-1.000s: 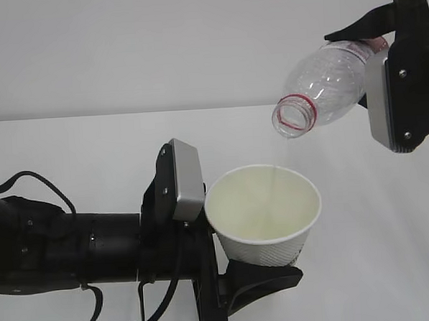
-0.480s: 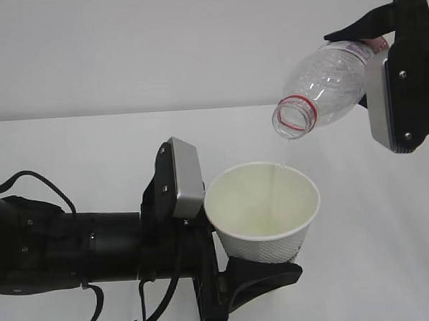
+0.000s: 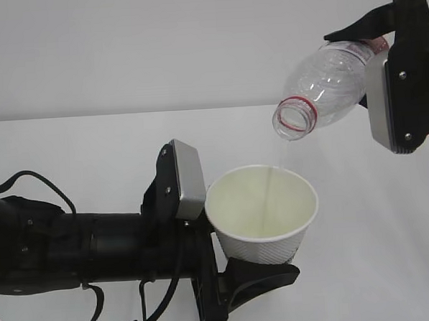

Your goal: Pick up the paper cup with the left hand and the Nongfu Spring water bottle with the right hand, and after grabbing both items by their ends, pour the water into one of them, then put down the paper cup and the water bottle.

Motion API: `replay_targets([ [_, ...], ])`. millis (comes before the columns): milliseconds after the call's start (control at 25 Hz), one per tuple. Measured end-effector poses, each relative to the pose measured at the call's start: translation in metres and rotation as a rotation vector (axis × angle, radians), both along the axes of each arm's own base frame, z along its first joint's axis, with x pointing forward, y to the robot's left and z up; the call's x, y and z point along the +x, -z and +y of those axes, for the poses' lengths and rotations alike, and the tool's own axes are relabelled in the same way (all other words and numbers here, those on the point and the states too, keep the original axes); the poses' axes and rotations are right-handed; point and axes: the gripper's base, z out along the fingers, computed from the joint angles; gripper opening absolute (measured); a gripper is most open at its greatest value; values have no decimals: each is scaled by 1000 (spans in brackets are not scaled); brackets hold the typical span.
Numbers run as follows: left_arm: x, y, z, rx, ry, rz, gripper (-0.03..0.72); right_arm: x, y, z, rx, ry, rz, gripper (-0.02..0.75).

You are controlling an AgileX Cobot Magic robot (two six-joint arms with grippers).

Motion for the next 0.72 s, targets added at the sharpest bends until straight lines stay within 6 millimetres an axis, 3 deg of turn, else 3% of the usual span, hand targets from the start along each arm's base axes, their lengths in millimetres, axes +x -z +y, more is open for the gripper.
replay_targets([
  [720,0,0,0,0,0,0,580,0,0,0,-3,-1,-2,484],
])
